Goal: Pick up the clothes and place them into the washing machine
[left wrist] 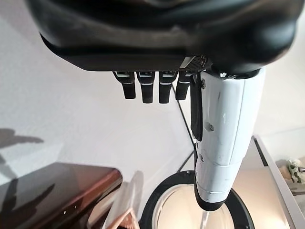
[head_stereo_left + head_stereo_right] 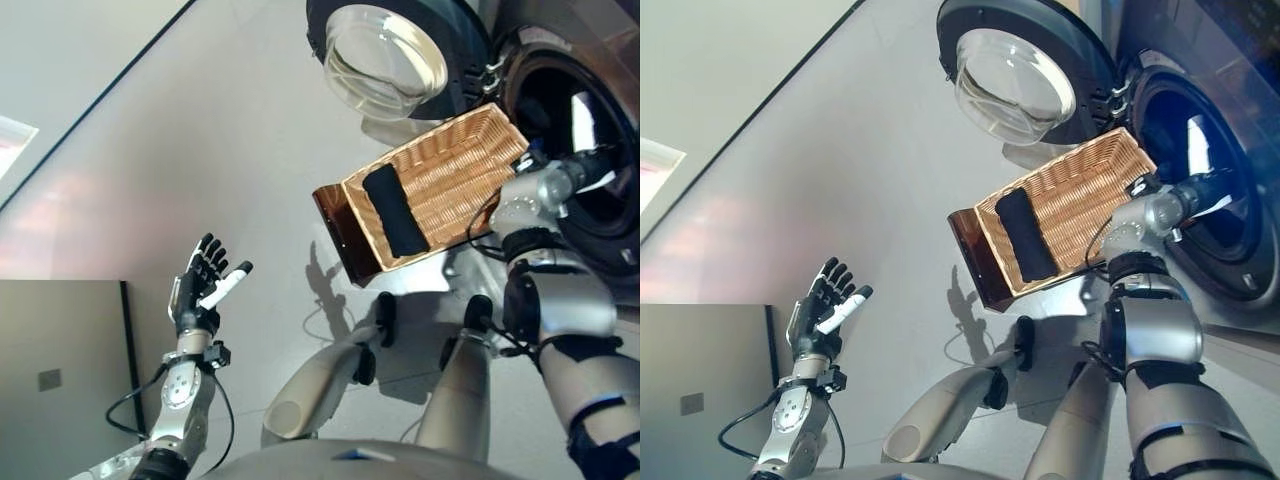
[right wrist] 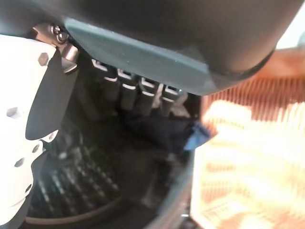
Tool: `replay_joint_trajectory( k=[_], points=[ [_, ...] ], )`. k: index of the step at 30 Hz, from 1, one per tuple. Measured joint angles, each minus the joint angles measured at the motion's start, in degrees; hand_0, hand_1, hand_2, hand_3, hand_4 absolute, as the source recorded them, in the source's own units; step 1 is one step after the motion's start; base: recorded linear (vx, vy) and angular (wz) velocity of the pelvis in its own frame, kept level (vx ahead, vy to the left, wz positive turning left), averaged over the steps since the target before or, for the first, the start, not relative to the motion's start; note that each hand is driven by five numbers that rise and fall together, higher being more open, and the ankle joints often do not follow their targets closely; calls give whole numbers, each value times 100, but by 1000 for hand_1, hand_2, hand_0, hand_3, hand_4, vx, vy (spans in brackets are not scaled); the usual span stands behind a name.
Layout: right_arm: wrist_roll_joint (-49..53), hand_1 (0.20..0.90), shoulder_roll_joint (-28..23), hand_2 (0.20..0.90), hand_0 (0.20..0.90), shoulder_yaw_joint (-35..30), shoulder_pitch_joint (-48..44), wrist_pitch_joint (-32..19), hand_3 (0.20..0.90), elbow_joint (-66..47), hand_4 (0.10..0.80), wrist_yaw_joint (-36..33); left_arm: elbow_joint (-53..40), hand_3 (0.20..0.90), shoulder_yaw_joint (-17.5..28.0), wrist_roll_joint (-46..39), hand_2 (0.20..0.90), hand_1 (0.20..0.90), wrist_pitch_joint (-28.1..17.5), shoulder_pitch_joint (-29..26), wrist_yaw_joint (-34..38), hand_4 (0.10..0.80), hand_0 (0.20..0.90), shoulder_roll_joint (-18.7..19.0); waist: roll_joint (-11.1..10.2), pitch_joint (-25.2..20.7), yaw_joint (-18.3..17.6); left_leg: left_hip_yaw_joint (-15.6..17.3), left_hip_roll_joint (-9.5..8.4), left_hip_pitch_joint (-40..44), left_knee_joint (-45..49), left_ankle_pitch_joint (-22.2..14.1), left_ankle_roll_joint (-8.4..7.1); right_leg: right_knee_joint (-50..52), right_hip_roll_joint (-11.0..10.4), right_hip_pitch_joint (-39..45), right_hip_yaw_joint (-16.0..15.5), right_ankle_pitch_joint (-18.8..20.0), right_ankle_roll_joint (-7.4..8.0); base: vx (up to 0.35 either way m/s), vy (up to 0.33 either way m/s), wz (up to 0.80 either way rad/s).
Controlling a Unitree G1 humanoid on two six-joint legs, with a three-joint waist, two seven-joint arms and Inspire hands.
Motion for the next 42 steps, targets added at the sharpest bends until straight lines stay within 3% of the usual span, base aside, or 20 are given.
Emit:
replay_joint_trajectory(
  k=[12, 15, 16, 19, 26, 29, 33, 42],
  points=[
    [212, 900, 1124, 900, 900, 378, 865, -36, 900, -26, 800, 415, 236, 900, 42, -1, 900, 900, 9, -2, -1, 800, 900, -159, -80, 44, -75, -130, 17, -24, 115, -17, -22, -17, 1, 107, -117, 12, -11, 11, -8, 5],
    [89, 900, 1124, 900, 900, 685, 920, 53, 900, 77, 800, 442, 246, 900, 53, 5, 900, 900, 13, -2, 7, 800, 900, -163, -119, 49, -74, -157, 11, -76, 159, -28, -33, -31, -3, 101, -129, 35, -12, 29, -23, 4],
    [-406, 900, 1073, 900, 900, 1086, 905, 309, 900, 327, 800, 418, 243, 900, 80, 8, 900, 900, 16, -2, 9, 800, 900, -161, -173, 64, -68, -153, 13, -115, 236, -43, -40, -43, -11, 104, -155, 54, -7, 111, -37, 5],
    [-1205, 900, 1074, 900, 900, 1322, 843, 685, 900, 592, 800, 312, 256, 900, 246, 31, 900, 900, 23, 57, 15, 800, 900, -191, -353, 55, -31, -180, 40, -120, 287, -71, -51, -67, 13, 147, -168, 50, -12, 3, -16, -1],
    [-3614, 900, 836, 900, 900, 2637, 194, 1817, 900, 1532, 800, -35, 5, 900, 481, 271, 900, 900, 96, 104, 129, 800, 900, -181, -529, 98, 112, -309, 74, -219, 389, -60, -68, -108, 13, 199, -310, 50, -14, -5, -25, 10],
    [-4394, 900, 840, 900, 900, 2798, -9, 2063, 900, 1752, 800, -27, -346, 900, 535, 462, 900, 900, 104, 116, 207, 800, 900, -156, -594, 130, 225, -377, 80, -264, 410, -56, -74, -55, -1, 203, -403, 36, -34, -7, -79, 12],
    [-4618, 900, 820, 900, 900, 2785, -201, 2277, 900, 1829, 800, -12, -969, 900, 612, 806, 900, 900, 104, -76, 269, 800, 900, -79, -786, 259, 277, -666, 87, -515, 679, -82, -145, 123, -27, 158, -627, -87, -133, 7, -36, 40],
    [-4750, 900, 813, 900, 900, 2792, -814, 2410, 900, 2021, 800, 4, -1427, 900, 749, 1041, 900, 900, 102, -397, 472, 800, 900, 38, -1152, 473, 548, -916, 116, -1192, 1317, -259, -261, 475, -49, -261, -886, -240, -246, 7, -21, 14]
  ],
)
